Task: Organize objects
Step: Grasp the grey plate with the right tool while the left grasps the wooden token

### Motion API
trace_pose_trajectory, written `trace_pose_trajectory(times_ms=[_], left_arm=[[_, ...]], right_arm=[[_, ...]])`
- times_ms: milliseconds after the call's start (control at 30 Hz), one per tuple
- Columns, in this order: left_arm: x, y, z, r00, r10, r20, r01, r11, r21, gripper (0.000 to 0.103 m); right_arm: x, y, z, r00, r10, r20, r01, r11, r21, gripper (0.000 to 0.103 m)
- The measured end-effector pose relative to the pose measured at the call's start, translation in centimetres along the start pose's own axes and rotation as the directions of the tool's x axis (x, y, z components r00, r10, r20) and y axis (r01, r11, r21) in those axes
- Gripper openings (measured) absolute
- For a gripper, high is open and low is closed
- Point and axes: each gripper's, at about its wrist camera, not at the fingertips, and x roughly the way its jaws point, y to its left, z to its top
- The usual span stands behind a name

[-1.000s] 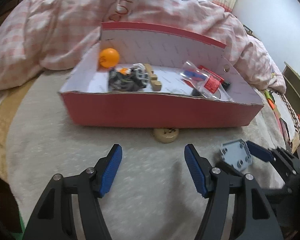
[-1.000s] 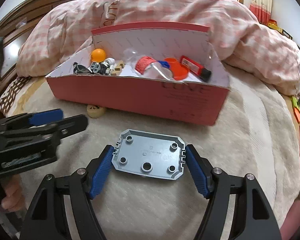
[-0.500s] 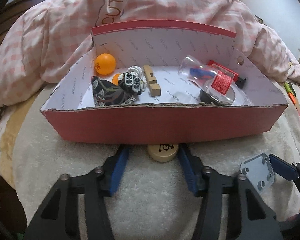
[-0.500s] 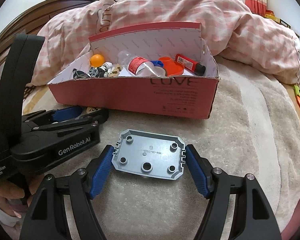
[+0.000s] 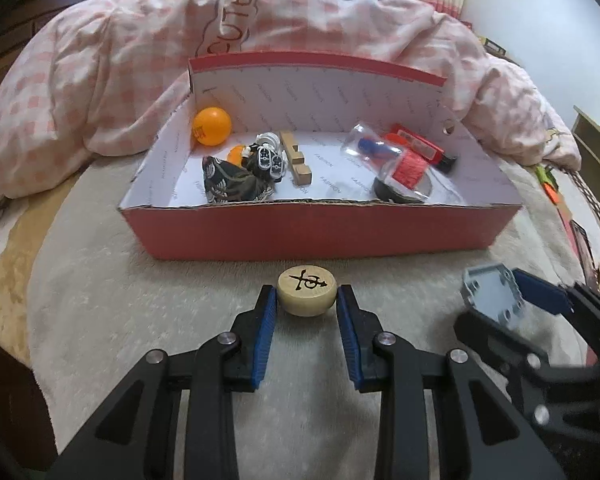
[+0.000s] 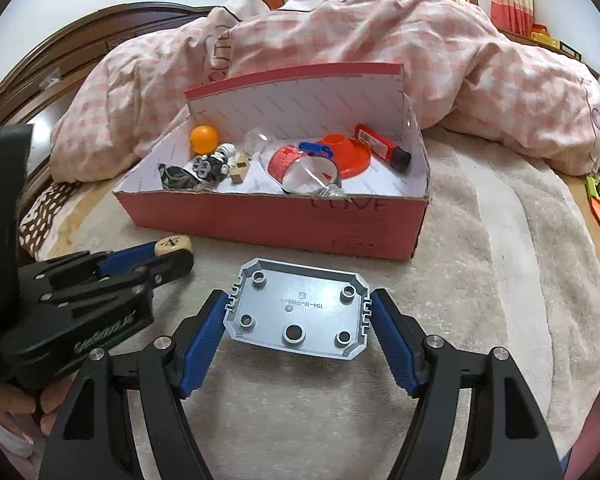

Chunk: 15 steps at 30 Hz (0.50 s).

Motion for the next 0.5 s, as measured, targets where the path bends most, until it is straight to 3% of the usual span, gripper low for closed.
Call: trace_pose_trajectory(times_ms=[500], left_arm=[[-3.6,0.7,0.4,0.998,-0.005,0.066,0.005,1.000,0.006,0.030]], right_arm=[[-1.5,1.4,0.8,0.999,0.014,0.033,-0.013,0.999,-0.037,0.073]])
